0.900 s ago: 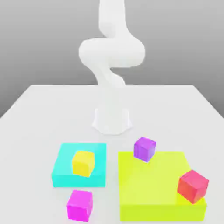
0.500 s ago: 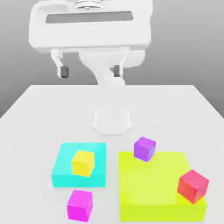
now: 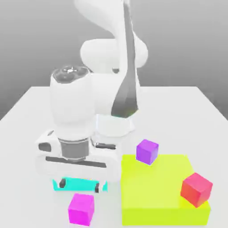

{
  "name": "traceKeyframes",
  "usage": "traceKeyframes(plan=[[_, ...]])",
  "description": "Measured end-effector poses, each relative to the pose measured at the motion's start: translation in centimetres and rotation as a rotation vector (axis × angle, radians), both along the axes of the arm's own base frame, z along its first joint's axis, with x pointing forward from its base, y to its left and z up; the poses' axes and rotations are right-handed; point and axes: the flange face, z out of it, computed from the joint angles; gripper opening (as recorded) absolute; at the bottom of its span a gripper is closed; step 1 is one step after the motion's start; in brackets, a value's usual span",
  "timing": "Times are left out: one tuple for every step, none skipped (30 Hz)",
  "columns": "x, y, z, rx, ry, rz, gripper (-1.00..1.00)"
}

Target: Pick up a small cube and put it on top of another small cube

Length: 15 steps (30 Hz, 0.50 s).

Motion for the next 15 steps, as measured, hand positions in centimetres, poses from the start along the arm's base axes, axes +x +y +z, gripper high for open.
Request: traceKeyframes(plan=[[0.0, 0.0, -1.3, 0.0, 0.002, -0.001, 0.0], [-0.1, 0.0, -2.5, -0.001, 0.004, -0.001, 0.0], [-0.2, 0.0, -3.7, 0.0, 0.004, -0.001, -1.0], [-0.2, 0.0, -3.7, 0.0, 0.004, -0.001, -1.0], [-0.2, 0.0, -3.7, 0.0, 0.004, -0.001, -1.0], [-0.2, 0.0, -3.7, 0.0, 0.004, -0.001, -1.0], [-0.2, 0.0, -3.7, 0.0, 0.004, -0.001, -1.0], [-0.2, 0.0, -3.7, 0.0, 0.004, -0.002, -1.0], [-0.2, 0.0, -4.3, 0.0, 0.004, -0.001, -1.0], [-0.2, 0.0, -4.0, 0.0, 0.004, -0.001, -1.0], [-0.1, 0.0, -3.2, 0.0, 0.004, -0.001, -1.0], [-0.1, 0.0, -2.2, 0.0, 0.004, -0.001, -1.0], [-0.1, 0.0, -1.0, 0.0, 0.004, -0.001, -1.0], [-0.1, 0.0, 0.1, 0.0, 0.004, -0.001, -1.0], [-0.1, 0.2, 1.3, 0.001, 0.004, 0.004, -1.0]])
